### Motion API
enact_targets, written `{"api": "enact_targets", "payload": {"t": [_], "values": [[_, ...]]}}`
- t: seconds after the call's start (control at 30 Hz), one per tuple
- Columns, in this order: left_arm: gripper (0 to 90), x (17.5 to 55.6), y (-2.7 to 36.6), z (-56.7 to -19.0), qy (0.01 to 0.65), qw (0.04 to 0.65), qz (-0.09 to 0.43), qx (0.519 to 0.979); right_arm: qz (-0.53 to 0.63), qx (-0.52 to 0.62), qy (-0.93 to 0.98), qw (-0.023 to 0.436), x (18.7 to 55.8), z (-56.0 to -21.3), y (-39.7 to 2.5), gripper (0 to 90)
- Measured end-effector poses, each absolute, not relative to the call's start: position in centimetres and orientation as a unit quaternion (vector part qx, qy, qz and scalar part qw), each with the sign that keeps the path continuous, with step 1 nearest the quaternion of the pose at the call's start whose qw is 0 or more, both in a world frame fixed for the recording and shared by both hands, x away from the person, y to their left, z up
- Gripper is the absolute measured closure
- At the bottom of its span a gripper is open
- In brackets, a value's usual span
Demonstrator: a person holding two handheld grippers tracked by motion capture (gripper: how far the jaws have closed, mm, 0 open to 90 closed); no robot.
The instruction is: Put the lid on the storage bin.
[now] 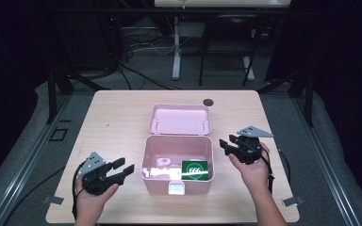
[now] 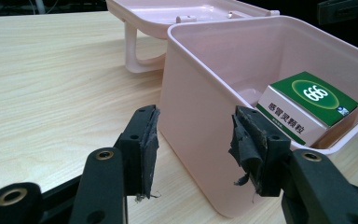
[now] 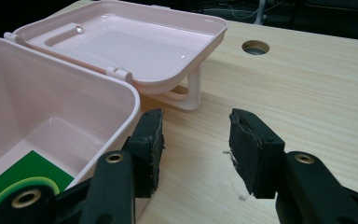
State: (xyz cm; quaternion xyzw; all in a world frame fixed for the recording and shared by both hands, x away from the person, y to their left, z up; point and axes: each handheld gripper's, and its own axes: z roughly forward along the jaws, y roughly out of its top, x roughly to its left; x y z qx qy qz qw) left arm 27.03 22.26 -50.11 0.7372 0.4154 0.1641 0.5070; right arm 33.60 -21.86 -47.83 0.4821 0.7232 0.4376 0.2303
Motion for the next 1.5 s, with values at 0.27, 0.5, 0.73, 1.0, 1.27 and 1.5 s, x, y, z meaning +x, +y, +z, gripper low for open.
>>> {"api": "enact_targets", "payload": {"t": [0.27,0.5,0.73,1.0,1.27,1.5], "values": [[51.7,26.9,22.2,-50.0,0.413,0.51,0.165,0.736,0.438,0.482,0.723,0.23,33.6,-47.8,-21.9,54.2],[54.2,26.9,21.8,-49.7,0.408,0.508,0.165,0.74,0.437,0.48,0.727,0.224,33.8,-47.8,-21.6,54.5],[54.9,27.1,21.5,-49.2,0.404,0.511,0.168,0.739,0.452,0.477,0.721,0.219,34.3,-46.8,-20.9,54.6],[58.7,27.3,21.5,-48.8,0.409,0.506,0.175,0.739,0.437,0.473,0.735,0.213,35.0,-46.6,-20.4,54.5],[57.8,27.6,21.0,-48.3,0.396,0.512,0.168,0.744,0.43,0.466,0.747,0.201,35.9,-46.1,-20.0,55.2],[58.5,27.9,20.4,-47.7,0.386,0.516,0.164,0.747,0.425,0.466,0.751,0.195,37.0,-45.4,-19.6,56.2]]}}
